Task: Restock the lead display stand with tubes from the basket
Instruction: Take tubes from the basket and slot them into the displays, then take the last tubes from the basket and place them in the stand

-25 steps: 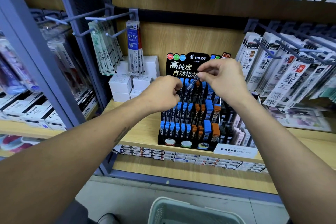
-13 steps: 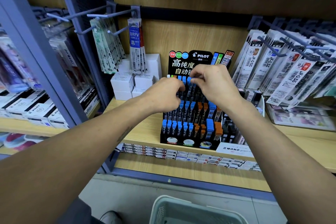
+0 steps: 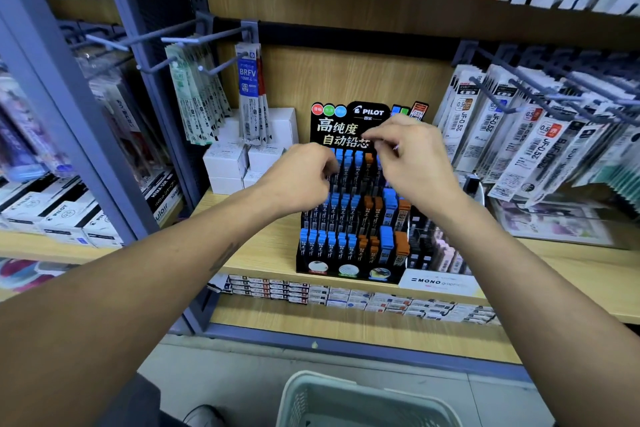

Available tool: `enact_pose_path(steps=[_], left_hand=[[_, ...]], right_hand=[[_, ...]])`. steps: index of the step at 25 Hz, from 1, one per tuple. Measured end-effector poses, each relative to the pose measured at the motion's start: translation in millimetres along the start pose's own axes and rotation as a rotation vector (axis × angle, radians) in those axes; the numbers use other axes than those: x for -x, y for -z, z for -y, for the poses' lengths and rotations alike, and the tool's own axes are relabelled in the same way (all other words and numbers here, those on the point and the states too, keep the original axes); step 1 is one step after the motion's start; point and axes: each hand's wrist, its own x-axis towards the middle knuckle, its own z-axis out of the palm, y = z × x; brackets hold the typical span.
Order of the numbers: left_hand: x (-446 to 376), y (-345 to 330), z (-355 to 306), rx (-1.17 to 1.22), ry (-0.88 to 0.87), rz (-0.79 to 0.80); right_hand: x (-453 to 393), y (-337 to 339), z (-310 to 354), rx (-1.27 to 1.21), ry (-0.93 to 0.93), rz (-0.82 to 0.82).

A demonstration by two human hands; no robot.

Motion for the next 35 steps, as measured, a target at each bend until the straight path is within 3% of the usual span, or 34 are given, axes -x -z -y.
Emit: enact_pose_path(steps=[4,7,9,13,15,22,26,32,35], left_hand=[[37.0,-11.1,-21.3,0.044,0.01,-0.01],[72.5,-45.3,-47.0,-0.059,-0.058,0.213],[95.4,-73.8,-60.4,-0.136,-0.102,0.392],[149.6,-142.6,-56.0,-0.268,-0.164,0.738],[175.6,-185.7,-44.1,-0.282,-0.153,0.879],[244.5,-290.8,12.7,-0.296,0.079,1.036],[251.9,-323.2,25.1,-0.32,0.296,0.878],[271.9,-383.3,21.2,-0.322,0.644,0.806],[276.9,-389.0,21.9,-0.283,0.659,0.702]], right_hand=[[47.8,18.6,3.8,0.045,-0.032,0.086],[94.2,20.2,7.4,0.124,-0.074,0.28],[123.0,15.4,13.6,0.198,-0.137,0.505],[199.1,-10.6,19.4,0.198,-0.307,1.134],[250.6,-36.3,6.7,0.112,-0.377,1.303],[386.9,-100.7,-40.5,0.1,-0.608,1.349],[407.3,-127.1,-46.0,0.089,-0.742,1.281],[413.5,-170.5,-22.5,0.046,-0.762,1.233],[419.9,-175.7,-23.1,0.065,-0.794,1.176]])
